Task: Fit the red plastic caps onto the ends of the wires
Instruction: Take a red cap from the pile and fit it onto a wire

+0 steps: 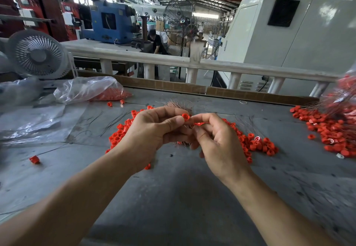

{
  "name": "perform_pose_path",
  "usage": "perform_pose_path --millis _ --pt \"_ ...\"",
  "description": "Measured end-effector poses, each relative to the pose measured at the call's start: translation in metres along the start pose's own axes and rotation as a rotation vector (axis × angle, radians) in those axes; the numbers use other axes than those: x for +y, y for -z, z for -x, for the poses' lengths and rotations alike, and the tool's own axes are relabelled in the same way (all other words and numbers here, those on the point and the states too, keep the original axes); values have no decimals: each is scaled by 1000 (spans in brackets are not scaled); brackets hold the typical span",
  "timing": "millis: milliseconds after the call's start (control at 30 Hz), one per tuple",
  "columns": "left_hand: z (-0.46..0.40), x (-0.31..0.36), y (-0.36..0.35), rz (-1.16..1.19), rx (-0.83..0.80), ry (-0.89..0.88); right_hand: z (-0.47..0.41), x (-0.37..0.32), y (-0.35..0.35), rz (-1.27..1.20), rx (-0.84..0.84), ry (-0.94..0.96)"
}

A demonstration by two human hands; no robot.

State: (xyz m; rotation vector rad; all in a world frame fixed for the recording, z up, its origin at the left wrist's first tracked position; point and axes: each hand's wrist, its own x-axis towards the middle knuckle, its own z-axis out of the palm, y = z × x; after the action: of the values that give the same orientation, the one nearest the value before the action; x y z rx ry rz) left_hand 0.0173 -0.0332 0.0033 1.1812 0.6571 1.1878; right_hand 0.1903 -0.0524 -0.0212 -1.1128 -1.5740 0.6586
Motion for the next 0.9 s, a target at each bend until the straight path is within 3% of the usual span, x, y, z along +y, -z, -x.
perform_pose_path --millis 600,667,800,900 --pt "0 1 2 62 -7 48 -2 8 2 76 -34 45" --pt "-1 1 2 64 9 45 -5 9 5 134 33 56" --pt "-2 2 5 60 43 36 -15 14 26 410 335 -25" --pt "-2 1 6 53 40 37 -21 22 48 657 384 -163"
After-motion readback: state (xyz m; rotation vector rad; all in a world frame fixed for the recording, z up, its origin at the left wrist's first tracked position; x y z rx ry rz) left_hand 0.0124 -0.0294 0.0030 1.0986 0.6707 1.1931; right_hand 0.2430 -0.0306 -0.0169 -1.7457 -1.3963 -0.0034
